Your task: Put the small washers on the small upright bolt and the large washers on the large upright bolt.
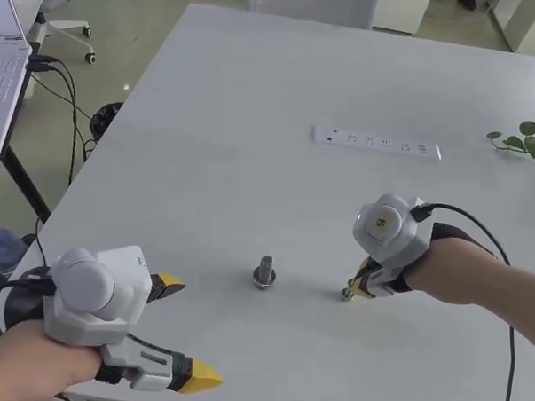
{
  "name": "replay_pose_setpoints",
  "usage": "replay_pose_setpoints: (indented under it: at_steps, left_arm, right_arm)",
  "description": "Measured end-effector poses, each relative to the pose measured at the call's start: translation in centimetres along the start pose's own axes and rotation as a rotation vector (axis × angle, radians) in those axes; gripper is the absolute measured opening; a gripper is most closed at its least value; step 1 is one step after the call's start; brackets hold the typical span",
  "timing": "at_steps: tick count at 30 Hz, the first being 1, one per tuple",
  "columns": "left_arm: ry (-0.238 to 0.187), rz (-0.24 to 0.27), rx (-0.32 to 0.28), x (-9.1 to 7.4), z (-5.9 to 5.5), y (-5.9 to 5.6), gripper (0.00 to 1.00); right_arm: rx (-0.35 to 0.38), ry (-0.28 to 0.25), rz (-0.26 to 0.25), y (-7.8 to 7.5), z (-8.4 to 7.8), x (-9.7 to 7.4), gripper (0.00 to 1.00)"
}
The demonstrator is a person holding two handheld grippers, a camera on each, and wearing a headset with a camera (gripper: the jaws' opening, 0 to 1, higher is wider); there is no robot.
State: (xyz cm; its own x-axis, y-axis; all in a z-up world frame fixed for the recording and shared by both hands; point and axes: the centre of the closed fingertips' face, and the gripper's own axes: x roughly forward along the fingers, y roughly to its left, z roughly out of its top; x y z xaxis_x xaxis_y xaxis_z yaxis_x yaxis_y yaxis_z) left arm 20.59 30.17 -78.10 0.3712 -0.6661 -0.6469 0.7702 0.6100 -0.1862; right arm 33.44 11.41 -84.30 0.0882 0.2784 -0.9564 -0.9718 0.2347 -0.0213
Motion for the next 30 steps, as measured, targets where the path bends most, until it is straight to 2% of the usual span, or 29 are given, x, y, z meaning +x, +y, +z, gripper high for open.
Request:
replay_pose_setpoints:
  at_steps: [7, 11, 30]
  left_arm:
    - [-0.013, 0.002, 0.002, 0.0, 0.1, 0.0, 0.84]
    - [-0.038, 0.001, -0.008, 0.0, 0.6, 0.0, 0.84]
    - [-0.036, 0.004, -0.003, 0.0, 0.2, 0.4, 0.85]
  right_arm:
    - [0.000, 0.004, 0.005, 0.0, -0.1, 0.5, 0.13]
    - [-0.012, 0.014, 0.000, 0.1, -0.2, 0.9, 0.13]
    - [-0.025, 0.037, -0.002, 0.0, -0.5, 1.9, 0.13]
